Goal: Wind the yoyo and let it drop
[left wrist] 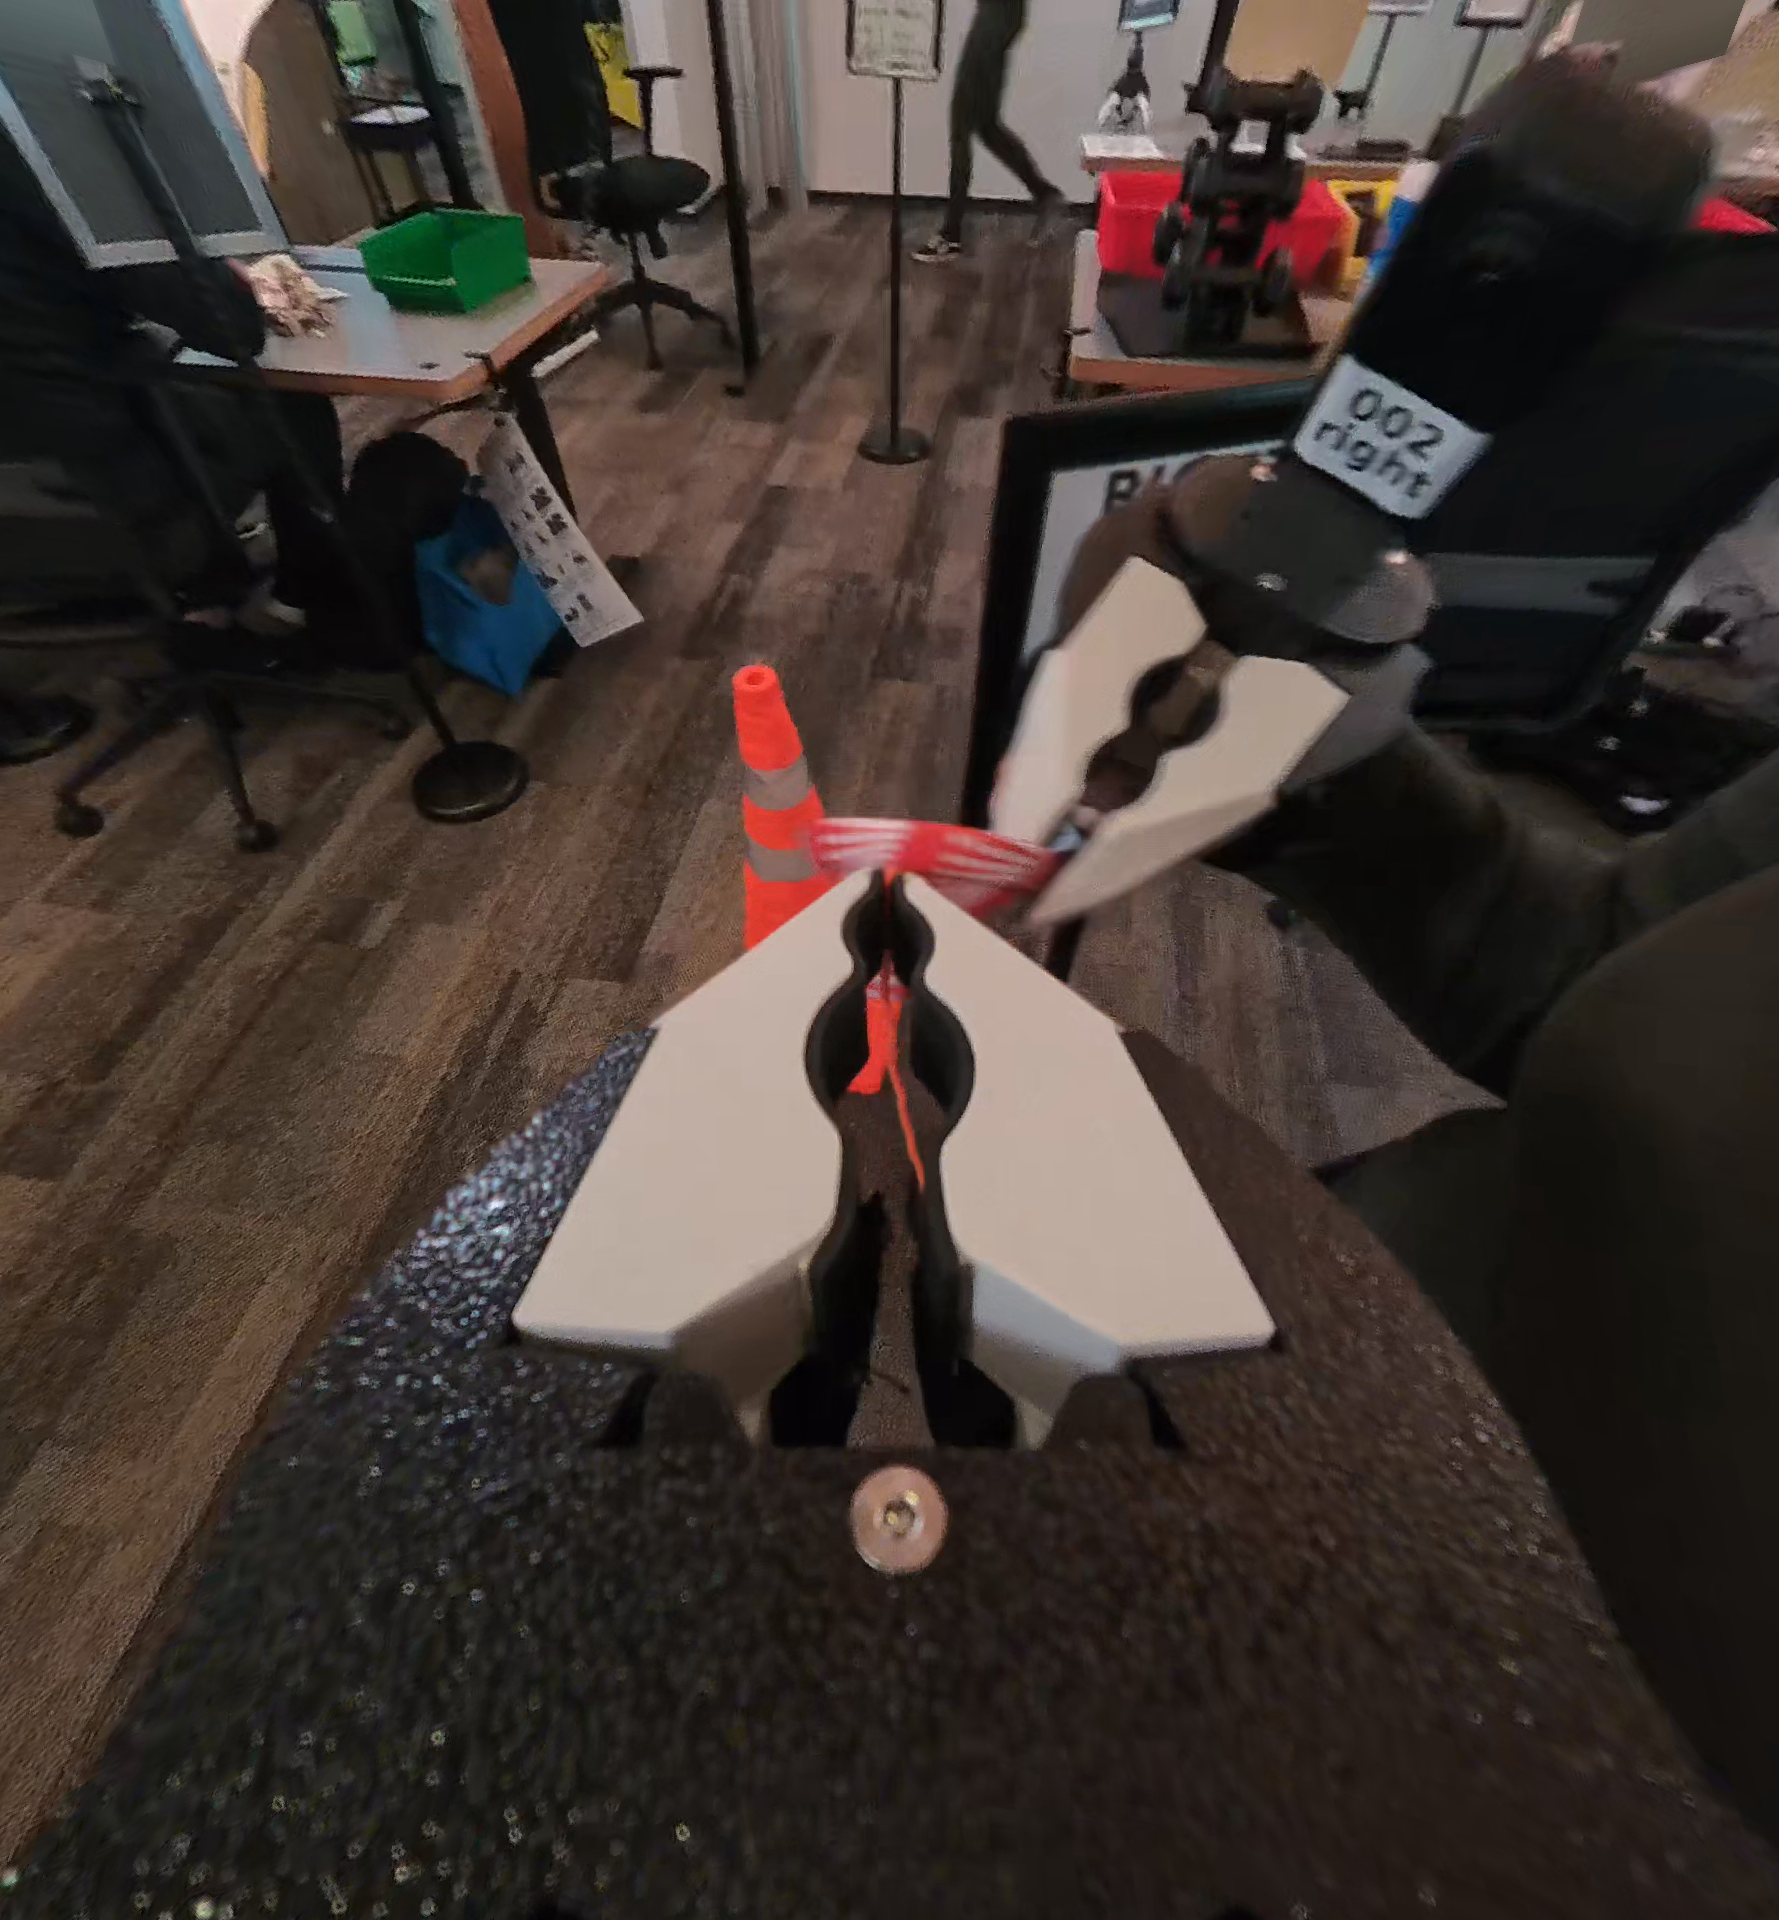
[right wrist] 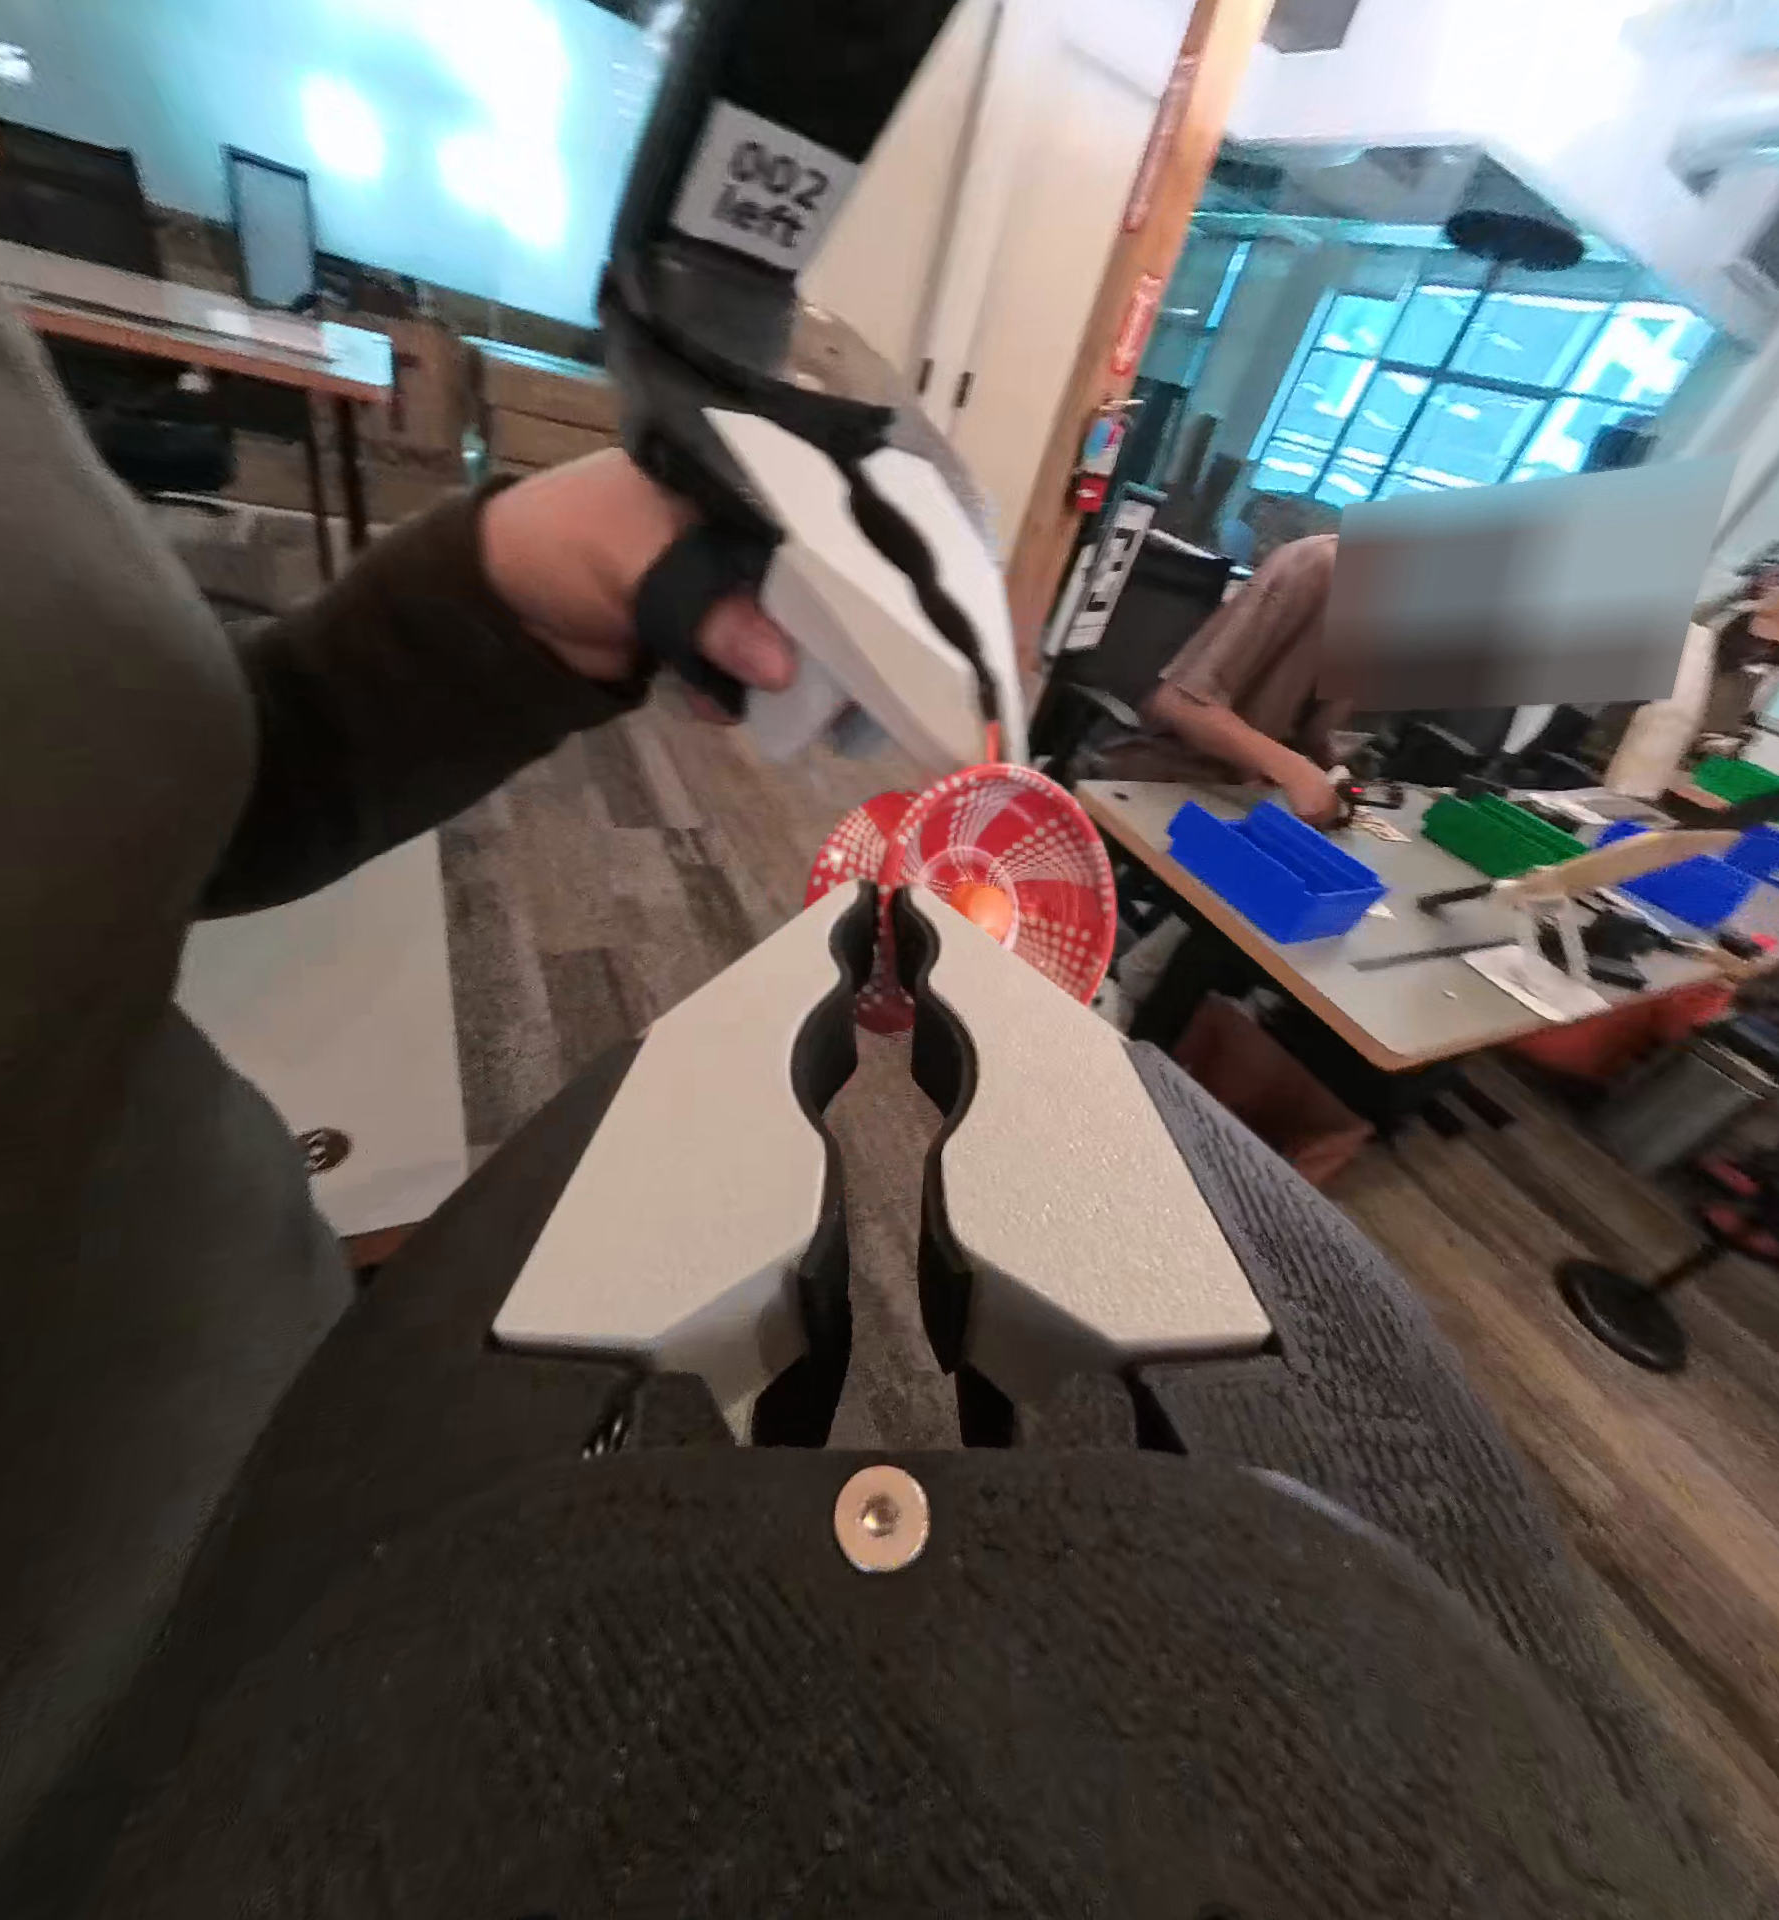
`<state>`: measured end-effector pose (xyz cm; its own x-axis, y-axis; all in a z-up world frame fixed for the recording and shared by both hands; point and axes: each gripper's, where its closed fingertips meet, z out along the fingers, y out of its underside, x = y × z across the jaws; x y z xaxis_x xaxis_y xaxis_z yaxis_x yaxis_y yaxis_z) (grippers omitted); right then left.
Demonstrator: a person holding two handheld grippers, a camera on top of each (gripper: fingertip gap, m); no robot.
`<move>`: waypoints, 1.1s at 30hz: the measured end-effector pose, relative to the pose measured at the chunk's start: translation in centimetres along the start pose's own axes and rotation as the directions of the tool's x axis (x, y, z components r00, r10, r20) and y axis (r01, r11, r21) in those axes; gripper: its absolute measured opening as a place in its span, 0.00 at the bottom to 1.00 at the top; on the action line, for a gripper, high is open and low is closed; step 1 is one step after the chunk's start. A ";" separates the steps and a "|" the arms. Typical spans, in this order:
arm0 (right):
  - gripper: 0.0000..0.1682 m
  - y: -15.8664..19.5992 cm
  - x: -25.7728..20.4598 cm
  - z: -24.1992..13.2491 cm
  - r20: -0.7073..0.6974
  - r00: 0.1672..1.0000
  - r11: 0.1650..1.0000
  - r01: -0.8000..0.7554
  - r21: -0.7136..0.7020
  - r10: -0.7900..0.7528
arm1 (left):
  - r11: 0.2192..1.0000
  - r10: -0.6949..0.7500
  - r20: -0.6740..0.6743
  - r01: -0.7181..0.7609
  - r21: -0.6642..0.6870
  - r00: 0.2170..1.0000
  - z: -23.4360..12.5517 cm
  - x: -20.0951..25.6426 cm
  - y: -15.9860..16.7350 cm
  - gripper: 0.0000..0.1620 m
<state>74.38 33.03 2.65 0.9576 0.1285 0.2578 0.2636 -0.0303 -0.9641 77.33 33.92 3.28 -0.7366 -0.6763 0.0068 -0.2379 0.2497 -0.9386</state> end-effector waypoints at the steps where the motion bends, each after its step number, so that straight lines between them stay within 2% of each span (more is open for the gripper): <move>1: 0.01 0.0 0.4 0.0 -0.025 1.000 1.000 -0.001 -0.003 0.001 | 1.000 0.002 -0.017 -0.002 -0.005 1.000 0.0 0.5 -0.1 0.00; 5: 0.00 -0.3 0.3 -0.3 -0.027 0.999 1.000 0.017 -0.017 -0.018 | 0.996 0.080 0.075 -0.077 -0.035 0.994 -0.3 0.3 -0.2 0.00; 7: 0.01 -0.1 -0.7 -0.4 0.020 0.999 0.999 0.042 -0.033 -0.042 | 0.993 0.112 0.140 -0.105 -0.057 0.984 -0.3 -0.8 -0.3 0.00; 10: 0.01 -0.1 -2.2 -0.5 0.107 0.994 0.999 0.034 -0.040 -0.030 | 0.987 0.136 0.154 -0.120 -0.111 0.979 -0.3 -1.6 0.1 0.00; 14: 0.01 0.7 -1.0 -0.3 0.029 0.998 0.993 0.059 -0.105 -0.056 | 0.969 0.221 0.168 -0.197 -0.149 0.961 0.0 -0.9 -0.1 0.00; 19: 0.01 -0.8 2.1 -1.0 -0.165 0.986 1.000 0.014 -0.011 -0.016 | 0.947 0.293 0.132 -0.268 -0.176 0.947 0.2 1.3 -0.8 0.00; 22: 0.00 -1.4 3.4 -1.3 -0.265 0.964 0.999 0.021 0.038 -0.010 | 0.969 0.233 0.059 -0.227 -0.101 0.971 0.6 2.8 -1.5 0.00; 25: 0.00 -2.4 4.3 -1.4 -0.336 0.942 0.995 0.015 0.098 0.018 | 0.997 0.077 -0.079 -0.078 -0.008 0.994 1.7 3.8 -1.5 0.00; 27: 0.00 -3.1 4.7 -1.9 -0.358 0.931 0.986 -0.012 0.165 0.071 | 1.000 -0.021 -0.160 0.021 0.002 0.987 2.6 3.9 -0.7 0.00; 31: 0.00 -4.8 4.4 -2.1 -0.249 0.942 0.932 -0.134 0.336 0.225 | 0.992 -0.109 -0.236 0.120 0.031 0.966 4.8 3.1 0.7 0.00; 33: 0.00 -5.4 4.1 -2.3 -0.171 0.945 0.896 -0.194 0.399 0.280 | 0.983 -0.099 -0.264 0.136 0.125 0.959 5.2 2.8 0.2 0.00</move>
<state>77.12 31.39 9.05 0.9983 -0.0567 -0.0160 0.0044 0.3433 -0.9392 78.51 28.46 1.29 -0.8500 -0.4910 0.1908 -0.2551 0.0668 -0.9646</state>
